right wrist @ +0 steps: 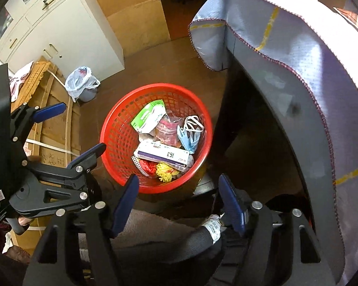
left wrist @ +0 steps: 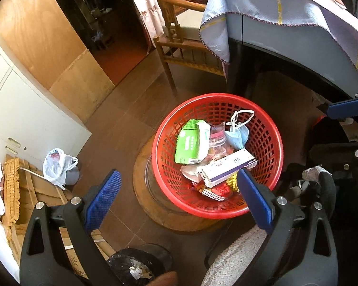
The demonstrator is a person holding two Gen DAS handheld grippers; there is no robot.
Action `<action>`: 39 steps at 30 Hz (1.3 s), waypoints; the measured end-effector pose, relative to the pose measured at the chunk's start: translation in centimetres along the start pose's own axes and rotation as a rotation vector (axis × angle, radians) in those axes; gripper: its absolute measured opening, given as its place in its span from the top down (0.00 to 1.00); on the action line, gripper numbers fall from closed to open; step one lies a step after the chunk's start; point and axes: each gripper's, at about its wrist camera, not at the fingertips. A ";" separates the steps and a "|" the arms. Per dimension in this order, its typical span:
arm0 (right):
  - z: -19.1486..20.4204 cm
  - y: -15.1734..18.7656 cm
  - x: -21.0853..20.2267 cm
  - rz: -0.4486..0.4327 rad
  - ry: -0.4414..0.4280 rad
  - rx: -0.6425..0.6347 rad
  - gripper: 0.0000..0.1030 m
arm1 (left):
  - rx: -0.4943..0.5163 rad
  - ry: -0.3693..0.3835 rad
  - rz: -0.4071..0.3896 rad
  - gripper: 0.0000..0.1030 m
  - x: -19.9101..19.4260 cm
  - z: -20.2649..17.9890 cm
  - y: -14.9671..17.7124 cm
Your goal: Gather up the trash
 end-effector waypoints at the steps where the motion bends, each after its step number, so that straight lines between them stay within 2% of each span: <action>1: 0.0 0.0 -0.1 -0.002 0.000 -0.001 0.34 | -0.001 0.003 -0.001 0.09 -0.1 0.0 0.0; 39: 0.9 -0.2 0.1 0.009 -0.001 -0.029 0.33 | -0.037 0.012 0.003 0.09 0.0 0.5 -0.1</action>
Point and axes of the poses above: each gripper's, at about its wrist camera, not at the fingertips, and x roughly the way its jaws point, z to its left, y to its underside, and after that the axes turned 11 degrees about y, right-handed
